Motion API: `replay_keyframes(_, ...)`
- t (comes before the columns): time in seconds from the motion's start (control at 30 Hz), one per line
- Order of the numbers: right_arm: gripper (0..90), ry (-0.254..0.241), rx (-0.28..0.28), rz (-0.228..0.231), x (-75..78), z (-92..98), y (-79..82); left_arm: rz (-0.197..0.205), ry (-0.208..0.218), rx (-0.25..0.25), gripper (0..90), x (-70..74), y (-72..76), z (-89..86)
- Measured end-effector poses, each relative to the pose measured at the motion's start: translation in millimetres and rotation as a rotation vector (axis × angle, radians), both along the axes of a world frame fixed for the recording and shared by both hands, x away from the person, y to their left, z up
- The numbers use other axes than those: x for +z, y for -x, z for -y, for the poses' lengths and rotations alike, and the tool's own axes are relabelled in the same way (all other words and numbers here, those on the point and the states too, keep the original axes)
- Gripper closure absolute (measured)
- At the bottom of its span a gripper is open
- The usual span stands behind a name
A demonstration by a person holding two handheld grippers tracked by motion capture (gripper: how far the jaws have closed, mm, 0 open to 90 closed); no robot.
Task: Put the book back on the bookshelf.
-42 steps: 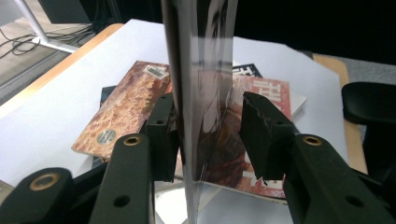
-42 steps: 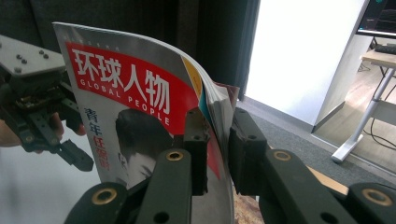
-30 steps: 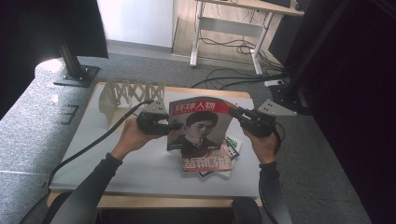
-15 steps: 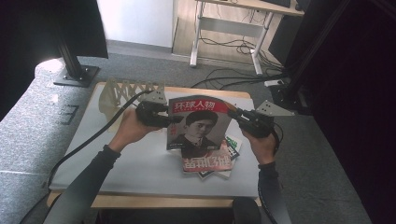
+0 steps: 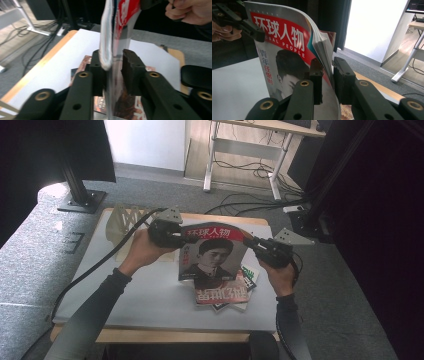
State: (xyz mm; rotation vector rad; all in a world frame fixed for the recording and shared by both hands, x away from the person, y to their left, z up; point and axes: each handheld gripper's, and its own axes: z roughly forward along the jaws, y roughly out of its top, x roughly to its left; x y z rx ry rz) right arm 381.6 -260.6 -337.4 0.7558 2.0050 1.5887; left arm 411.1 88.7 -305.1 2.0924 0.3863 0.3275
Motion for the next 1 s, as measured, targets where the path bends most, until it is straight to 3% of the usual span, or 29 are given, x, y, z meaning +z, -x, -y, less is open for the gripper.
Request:
replay_keyframes(0.1,74.8,0.002,-0.003,-0.004,-1.6,1.3,0.0,0.003,-0.003,0.002,83.5,-0.2,-0.2,1.3)
replay_keyframes(0.27,72.5,0.012,-0.017,-0.011,-5.3,3.1,-0.5,0.006,-0.015,-0.011,85.6,0.4,-0.9,0.2)
replay_keyframes(0.6,57.9,0.017,-0.090,-0.045,-28.2,12.5,-0.7,-0.005,-0.014,-0.030,86.2,0.2,-2.2,-1.3)
replay_keyframes(0.7,50.0,0.024,-0.148,-0.072,-42.4,19.9,-0.3,0.004,-0.017,-0.025,86.1,-0.1,-1.4,-0.6)
replay_keyframes(0.83,42.0,0.017,-0.185,-0.114,-56.9,26.9,-1.3,0.001,-0.015,-0.013,85.9,-0.6,-1.8,-0.1)
replay_keyframes(1.0,34.2,0.065,-0.214,-0.171,-73.2,27.9,-3.4,0.006,-0.021,-0.004,85.9,-0.7,-2.5,0.0)
